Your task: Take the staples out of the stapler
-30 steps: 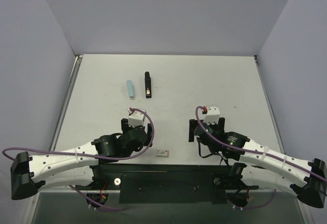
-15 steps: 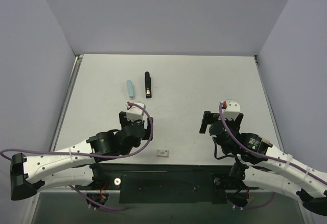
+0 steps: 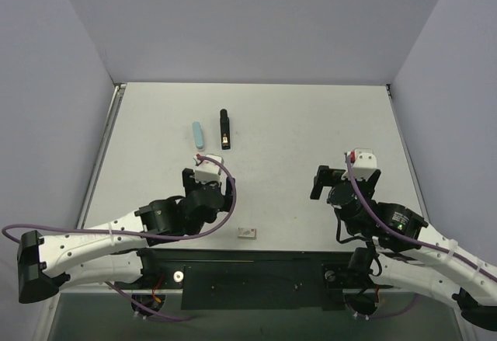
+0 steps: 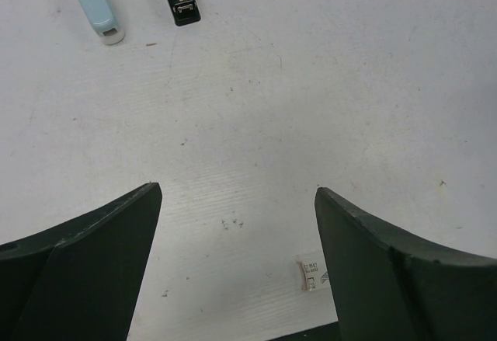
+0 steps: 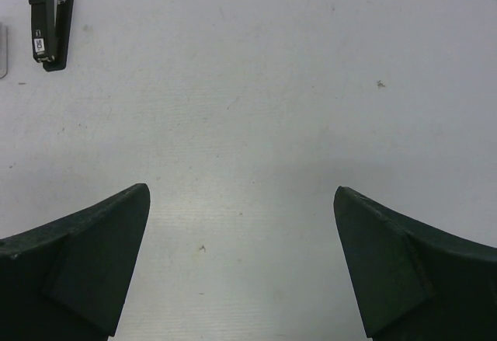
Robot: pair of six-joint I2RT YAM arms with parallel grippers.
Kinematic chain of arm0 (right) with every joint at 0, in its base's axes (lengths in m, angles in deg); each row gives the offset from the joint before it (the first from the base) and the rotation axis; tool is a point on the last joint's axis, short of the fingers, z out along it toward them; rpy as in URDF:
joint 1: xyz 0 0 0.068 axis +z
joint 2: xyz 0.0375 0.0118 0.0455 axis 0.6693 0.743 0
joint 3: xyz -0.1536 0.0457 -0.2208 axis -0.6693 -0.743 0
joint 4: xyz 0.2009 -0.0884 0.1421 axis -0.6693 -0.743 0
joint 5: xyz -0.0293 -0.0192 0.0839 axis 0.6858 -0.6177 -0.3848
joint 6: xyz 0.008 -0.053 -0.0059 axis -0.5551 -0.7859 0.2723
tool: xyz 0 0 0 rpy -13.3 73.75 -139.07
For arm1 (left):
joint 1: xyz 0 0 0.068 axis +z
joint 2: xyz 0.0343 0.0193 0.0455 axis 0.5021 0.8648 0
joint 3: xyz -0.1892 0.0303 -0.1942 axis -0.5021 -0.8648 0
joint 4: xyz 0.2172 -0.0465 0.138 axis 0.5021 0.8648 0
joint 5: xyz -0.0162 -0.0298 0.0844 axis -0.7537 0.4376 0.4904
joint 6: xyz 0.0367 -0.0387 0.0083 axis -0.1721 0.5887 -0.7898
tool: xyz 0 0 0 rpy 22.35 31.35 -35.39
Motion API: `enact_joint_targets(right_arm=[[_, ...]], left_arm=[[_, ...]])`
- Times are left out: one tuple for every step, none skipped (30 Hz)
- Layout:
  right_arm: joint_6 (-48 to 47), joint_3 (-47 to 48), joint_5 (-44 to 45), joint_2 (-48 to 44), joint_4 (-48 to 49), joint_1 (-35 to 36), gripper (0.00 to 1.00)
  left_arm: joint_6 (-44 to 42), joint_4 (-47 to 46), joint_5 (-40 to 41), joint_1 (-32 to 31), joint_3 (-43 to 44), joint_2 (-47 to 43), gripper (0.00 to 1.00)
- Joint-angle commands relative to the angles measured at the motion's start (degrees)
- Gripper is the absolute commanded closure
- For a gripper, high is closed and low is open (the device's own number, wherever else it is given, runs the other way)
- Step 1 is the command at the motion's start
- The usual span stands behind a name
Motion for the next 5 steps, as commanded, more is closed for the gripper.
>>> enact_joint_targets(right_arm=[[-5.5, 3.7, -1.0, 0.9, -1.3, -0.2, 0.00], [-5.6, 4.0, -0.8, 1.4, -2.0, -0.2, 0.00], [-5.8, 4.5, 0.4, 2.4, -2.1, -0.2, 0.00], [-5.4, 4.9, 0.9, 3.0, -2.5, -0.3, 0.00], [-5.3, 5.5, 0.7, 3.8, -2.6, -0.2, 0.00]], left_arm=[[0.2, -1.7, 2.4, 0.2, 3.3, -0.1, 0.09], [0.2, -2.3, 2.9, 0.2, 3.0, 0.0, 0.09], [-0.3, -2.8, 3.8, 0.2, 2.6, 0.1, 0.09], [-0.8, -4.2, 3.4, 0.2, 2.1, 0.4, 0.09], [-1.8, -4.6, 3.0, 0.2, 1.9, 0.6, 0.09]])
